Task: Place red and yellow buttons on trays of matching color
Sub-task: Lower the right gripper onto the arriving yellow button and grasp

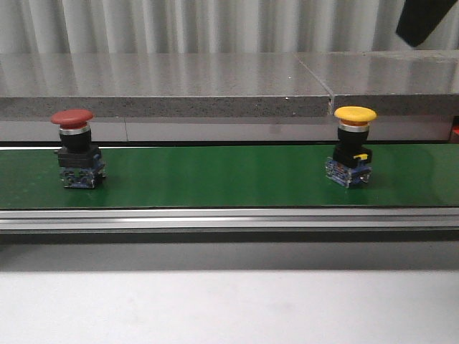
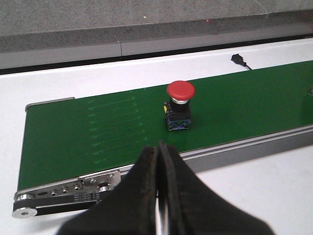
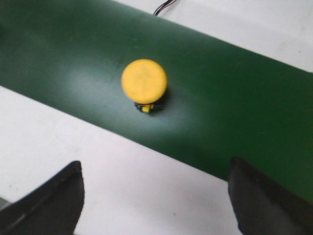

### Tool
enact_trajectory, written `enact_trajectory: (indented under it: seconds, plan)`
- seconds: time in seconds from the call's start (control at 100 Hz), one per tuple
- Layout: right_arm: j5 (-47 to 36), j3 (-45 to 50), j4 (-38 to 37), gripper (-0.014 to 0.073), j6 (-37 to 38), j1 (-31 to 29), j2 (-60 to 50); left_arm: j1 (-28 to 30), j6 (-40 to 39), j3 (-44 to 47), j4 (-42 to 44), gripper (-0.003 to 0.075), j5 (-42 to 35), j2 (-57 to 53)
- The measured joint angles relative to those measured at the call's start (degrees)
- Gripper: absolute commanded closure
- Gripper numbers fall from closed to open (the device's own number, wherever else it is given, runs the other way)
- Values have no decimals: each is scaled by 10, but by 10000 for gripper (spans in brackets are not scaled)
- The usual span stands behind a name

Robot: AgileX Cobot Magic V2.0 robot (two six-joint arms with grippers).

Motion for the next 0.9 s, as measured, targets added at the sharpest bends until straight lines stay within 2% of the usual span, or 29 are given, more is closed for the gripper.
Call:
enact_trajectory:
  seconds: [0.21, 0.7, 0.79, 0.9]
  plan:
    - [57, -60, 23, -7, -33, 2, 89, 0, 0, 0, 0, 741, 0, 0]
    - [60, -107, 27, -6, -39, -55, 201, 0, 0, 0, 0, 741, 0, 0]
    - [60, -107, 27, 44, -39, -63, 214, 0, 0, 0, 0, 741, 0, 0]
    - [60, -107, 27, 181, -39, -65, 226, 0, 0, 0, 0, 741, 0, 0]
